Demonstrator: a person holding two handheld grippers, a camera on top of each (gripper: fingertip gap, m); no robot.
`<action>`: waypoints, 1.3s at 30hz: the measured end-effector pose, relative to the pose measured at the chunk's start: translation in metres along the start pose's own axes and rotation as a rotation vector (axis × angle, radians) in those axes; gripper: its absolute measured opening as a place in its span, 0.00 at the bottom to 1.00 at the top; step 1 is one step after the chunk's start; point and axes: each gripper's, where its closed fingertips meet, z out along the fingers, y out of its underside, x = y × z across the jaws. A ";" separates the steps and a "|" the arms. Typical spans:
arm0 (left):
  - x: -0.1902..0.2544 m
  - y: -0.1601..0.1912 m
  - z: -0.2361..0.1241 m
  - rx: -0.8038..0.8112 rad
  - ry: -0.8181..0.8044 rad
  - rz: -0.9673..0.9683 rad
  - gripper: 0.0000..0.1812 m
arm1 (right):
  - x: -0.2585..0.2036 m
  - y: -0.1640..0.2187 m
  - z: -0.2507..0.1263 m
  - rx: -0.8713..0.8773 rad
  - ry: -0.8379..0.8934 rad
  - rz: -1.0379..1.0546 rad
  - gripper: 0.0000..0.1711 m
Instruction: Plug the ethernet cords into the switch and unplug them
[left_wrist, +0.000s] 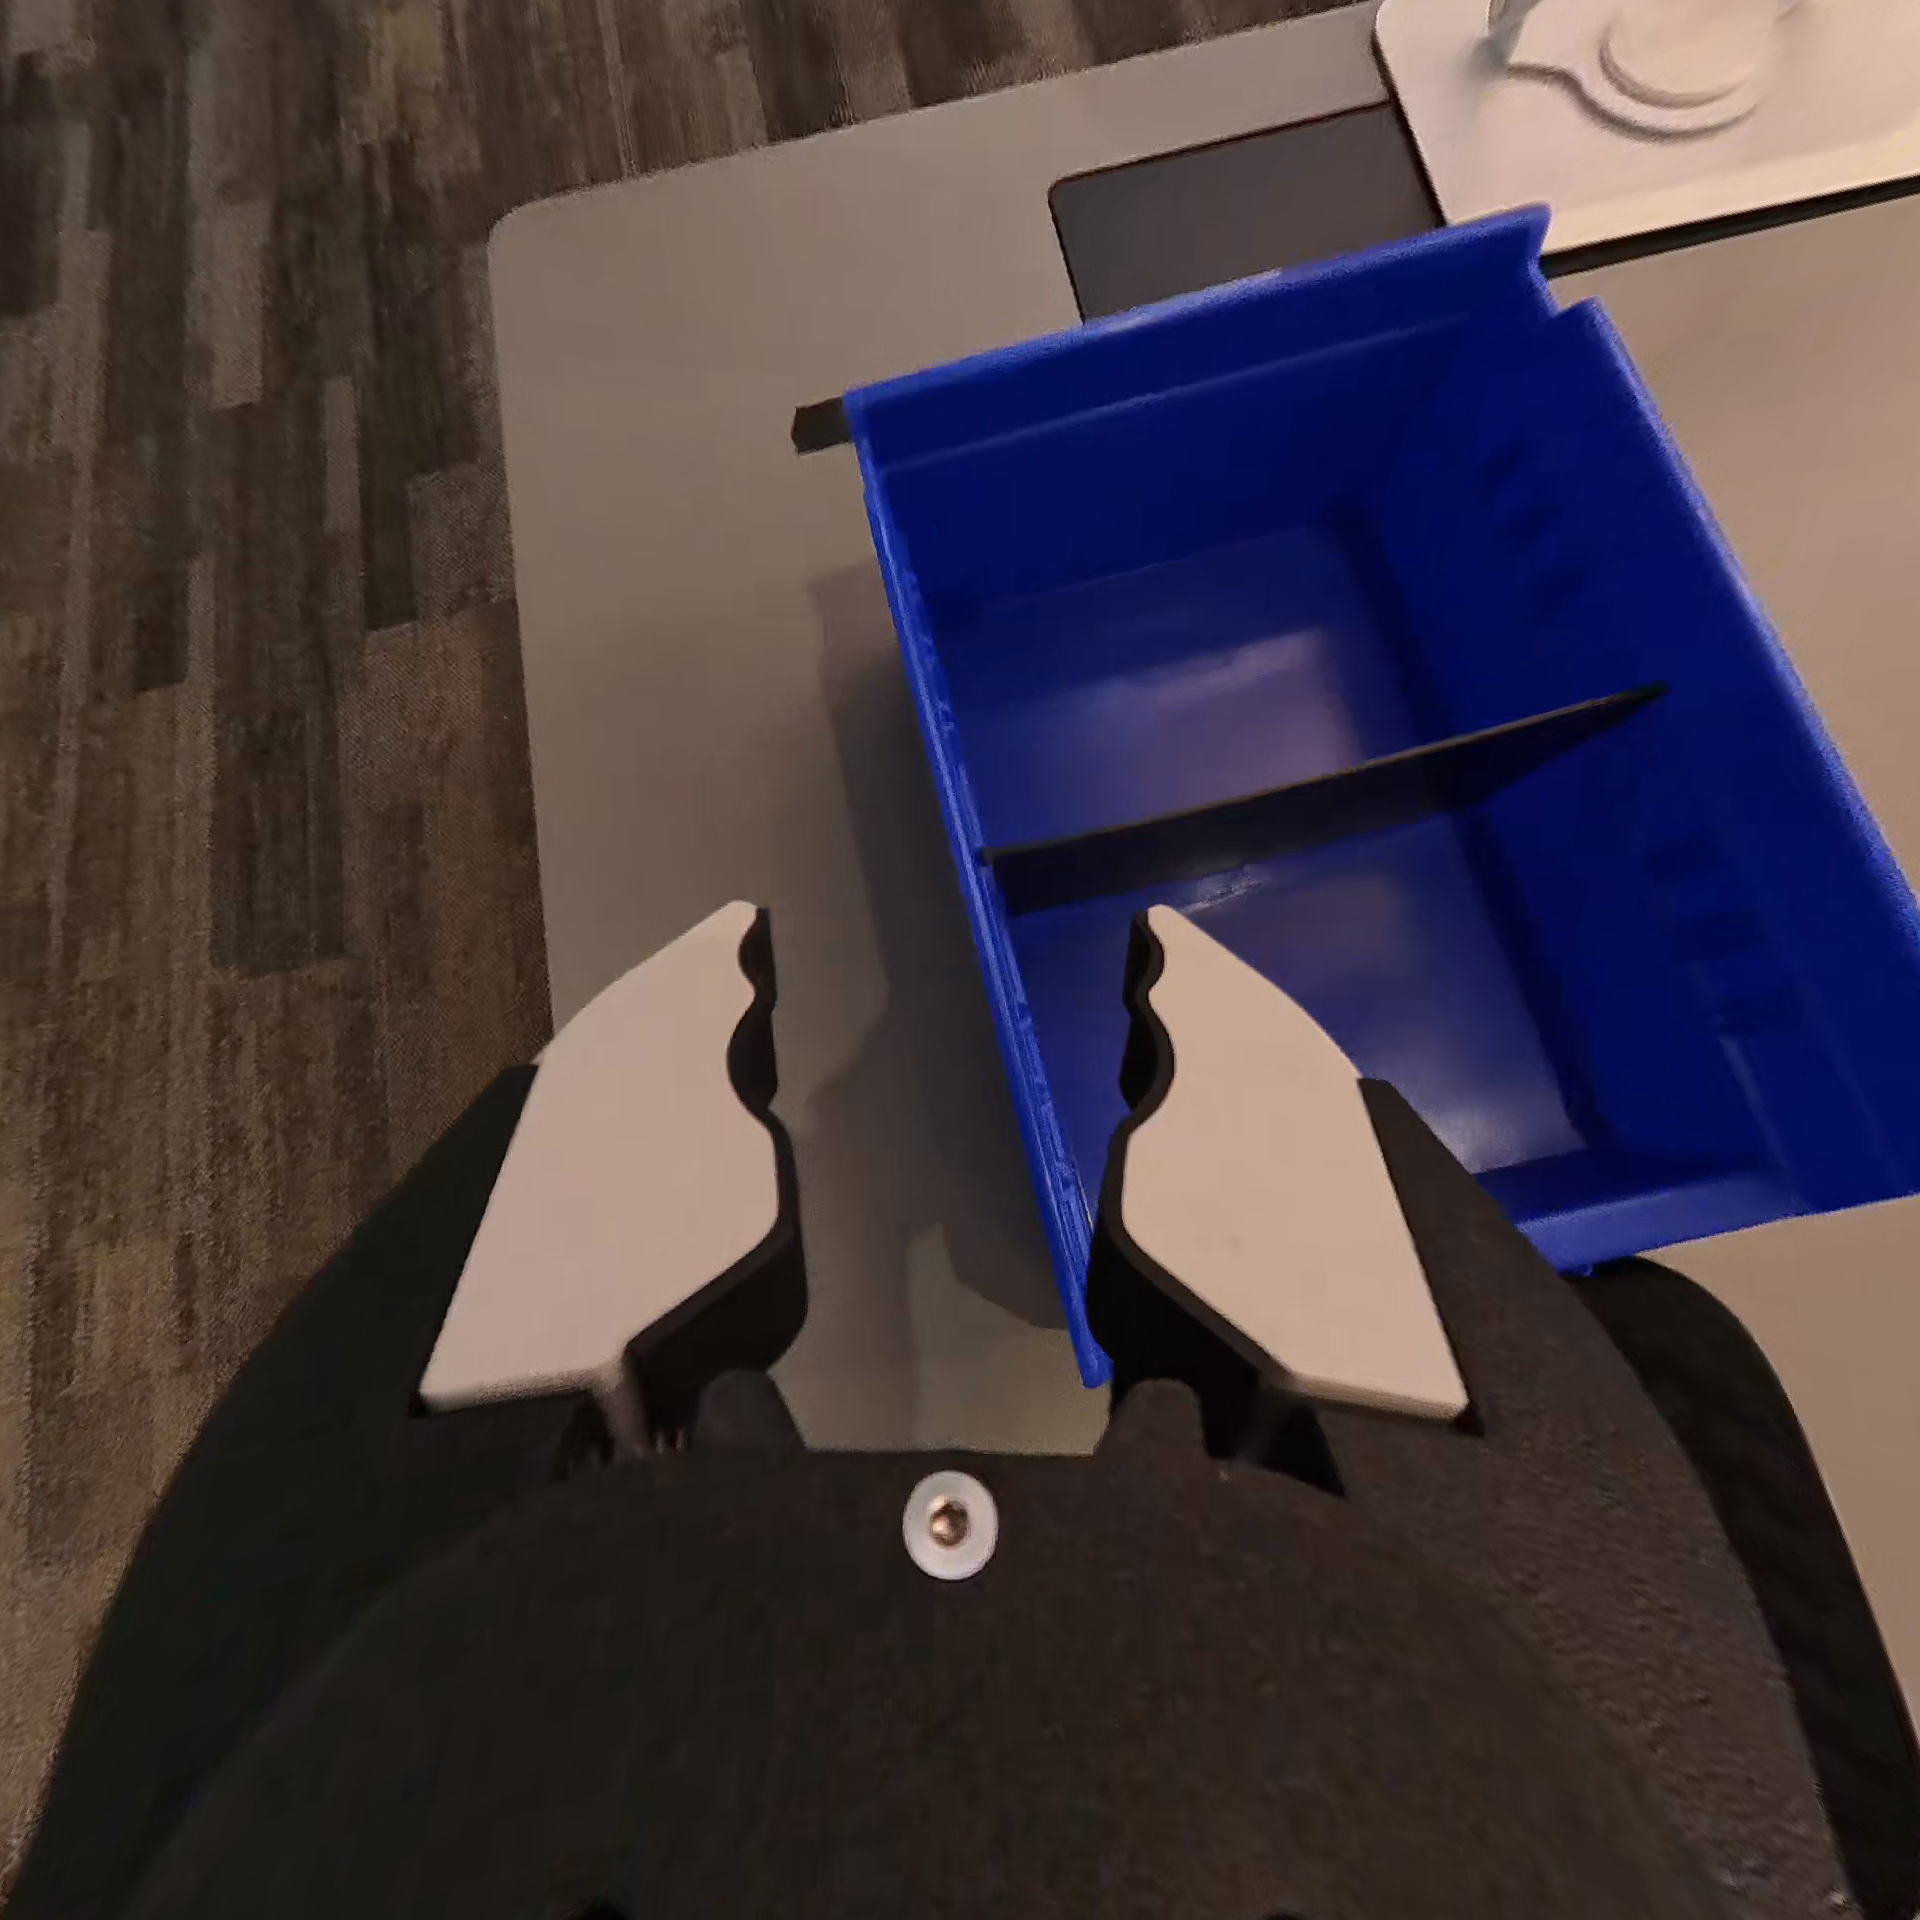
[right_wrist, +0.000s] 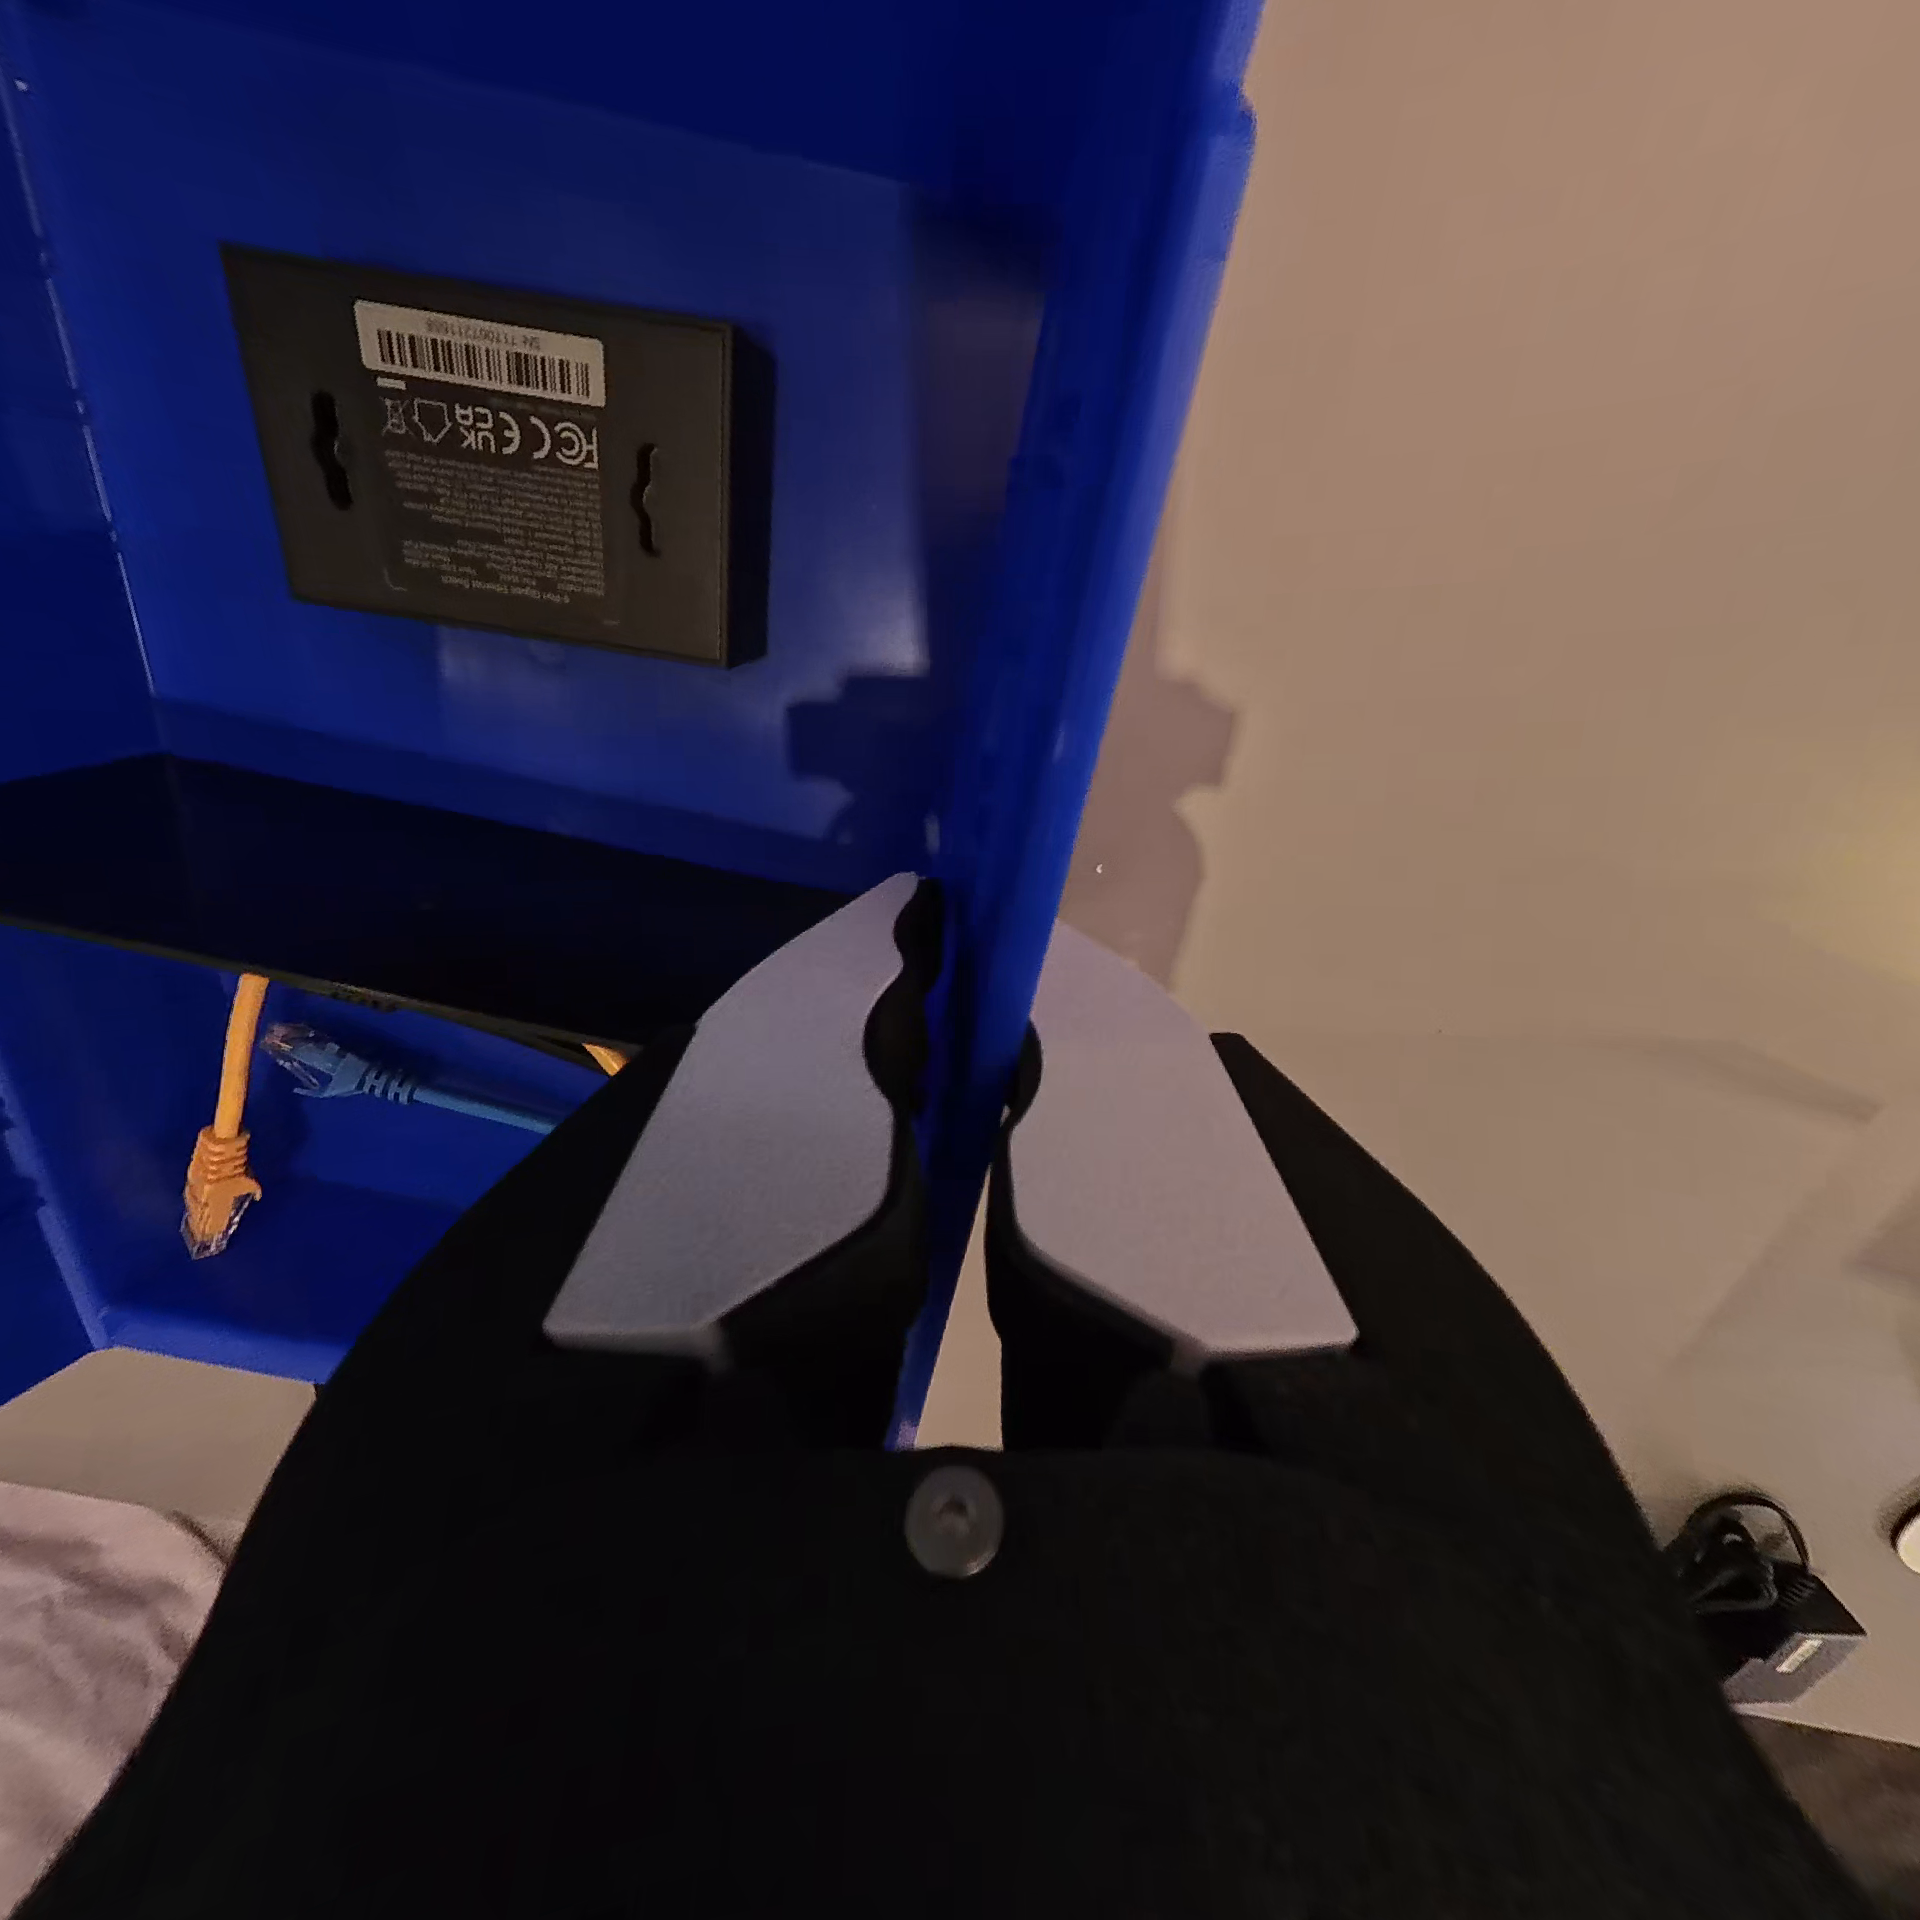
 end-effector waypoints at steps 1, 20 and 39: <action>0.001 0.005 0.001 -0.009 0.005 -0.009 0.37 | 0.000 0.000 0.000 -0.001 0.004 -0.001 0.03; 0.021 0.087 0.057 -0.467 0.055 -0.036 0.11 | 0.000 0.002 -0.001 -0.018 0.014 -0.040 0.04; 0.148 0.062 0.078 -0.361 0.064 0.016 0.05 | 0.001 -0.004 0.003 -0.074 0.019 -0.062 0.07</action>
